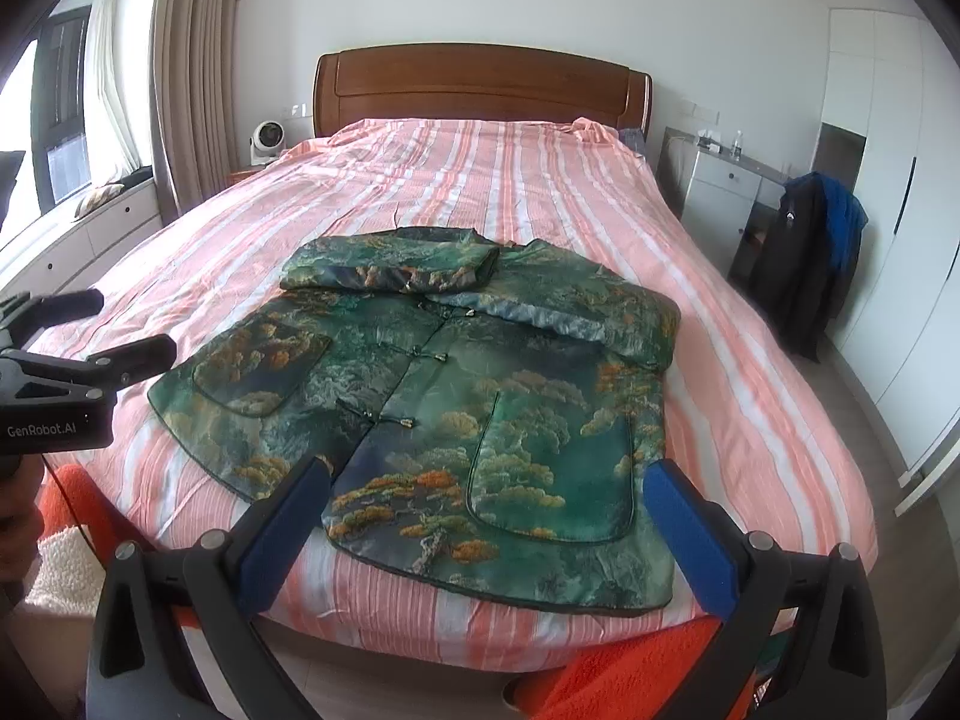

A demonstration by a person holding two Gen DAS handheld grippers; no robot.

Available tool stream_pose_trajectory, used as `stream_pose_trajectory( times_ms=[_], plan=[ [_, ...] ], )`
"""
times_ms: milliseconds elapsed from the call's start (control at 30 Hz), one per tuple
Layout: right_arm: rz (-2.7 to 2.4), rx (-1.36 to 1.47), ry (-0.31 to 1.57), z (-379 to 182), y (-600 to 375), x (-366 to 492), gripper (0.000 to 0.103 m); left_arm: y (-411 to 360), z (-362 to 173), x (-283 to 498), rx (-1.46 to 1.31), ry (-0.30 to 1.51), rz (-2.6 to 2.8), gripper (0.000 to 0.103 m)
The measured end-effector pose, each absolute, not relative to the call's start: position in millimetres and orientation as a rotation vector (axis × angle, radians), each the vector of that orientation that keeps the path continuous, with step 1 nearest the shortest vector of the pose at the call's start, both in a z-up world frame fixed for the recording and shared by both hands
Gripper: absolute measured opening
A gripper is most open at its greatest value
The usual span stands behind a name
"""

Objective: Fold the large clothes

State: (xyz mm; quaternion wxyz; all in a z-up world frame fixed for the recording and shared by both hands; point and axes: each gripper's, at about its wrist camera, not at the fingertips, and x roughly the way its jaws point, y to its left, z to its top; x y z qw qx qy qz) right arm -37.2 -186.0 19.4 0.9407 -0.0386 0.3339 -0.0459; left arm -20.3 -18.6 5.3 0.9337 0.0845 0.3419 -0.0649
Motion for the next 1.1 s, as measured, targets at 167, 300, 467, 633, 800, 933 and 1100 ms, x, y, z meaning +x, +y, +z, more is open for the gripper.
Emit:
stream_pose_trajectory(
  times_ms=[167,300,467,633,800,933,1100],
  plan=[
    [-0.099,-0.064,0.700,13.4,-191.2,-39.3,0.103,-24.4,2.9,-20.6,0.166,0.724,-0.181,0.103],
    [-0.110,-0.049,0.702,12.8,-194.9,-40.7,0.103,-31.7,0.5,-19.4,0.182,0.755,-0.204,0.103],
    [-0.126,-0.044,0.704,16.0,-195.4,-41.5,0.103,-34.9,1.4,-21.8,0.187,0.756,-0.218,0.103],
    [-0.125,-0.045,0.704,17.4,-195.8,-41.7,0.103,-30.0,1.7,-19.6,0.172,0.762,-0.208,0.103],
    [-0.132,-0.045,0.707,18.0,-195.6,-41.6,0.103,-28.7,1.4,-18.7,0.178,0.759,-0.201,0.103],
    [-0.138,-0.041,0.718,16.7,-197.4,-41.5,0.103,-28.6,1.3,-18.9,0.178,0.763,-0.203,0.103],
    [-0.137,-0.044,0.715,17.4,-196.5,-43.7,0.103,-28.2,1.4,-18.9,0.177,0.759,-0.203,0.103]
  ],
)
